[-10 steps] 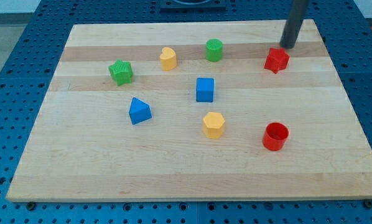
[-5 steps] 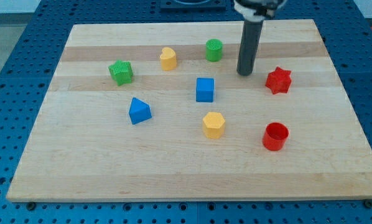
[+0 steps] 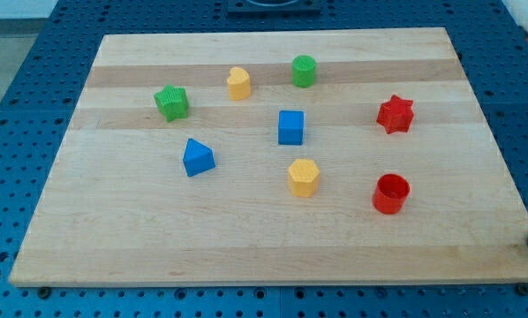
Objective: Push the red circle towards the red star
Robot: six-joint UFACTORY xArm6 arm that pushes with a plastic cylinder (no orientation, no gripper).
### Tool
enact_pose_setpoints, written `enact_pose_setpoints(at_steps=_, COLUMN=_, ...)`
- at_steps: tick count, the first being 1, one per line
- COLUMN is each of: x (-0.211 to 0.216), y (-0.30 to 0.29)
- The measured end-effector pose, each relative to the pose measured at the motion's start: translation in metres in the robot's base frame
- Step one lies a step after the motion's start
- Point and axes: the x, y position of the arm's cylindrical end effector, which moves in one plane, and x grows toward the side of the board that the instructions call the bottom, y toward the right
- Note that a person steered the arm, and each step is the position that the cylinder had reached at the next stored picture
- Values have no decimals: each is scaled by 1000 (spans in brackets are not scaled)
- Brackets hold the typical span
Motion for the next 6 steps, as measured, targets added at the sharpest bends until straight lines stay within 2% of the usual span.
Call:
enact_pose_setpoints(at_steps=1, x=2, y=-19)
enact_pose_setpoints(at_steps=3, x=-29, y=-168)
enact_pose_setpoints(at_steps=5, x=-109, y=-145)
enact_pose_setpoints(at_steps=6, x=-127, y=-168)
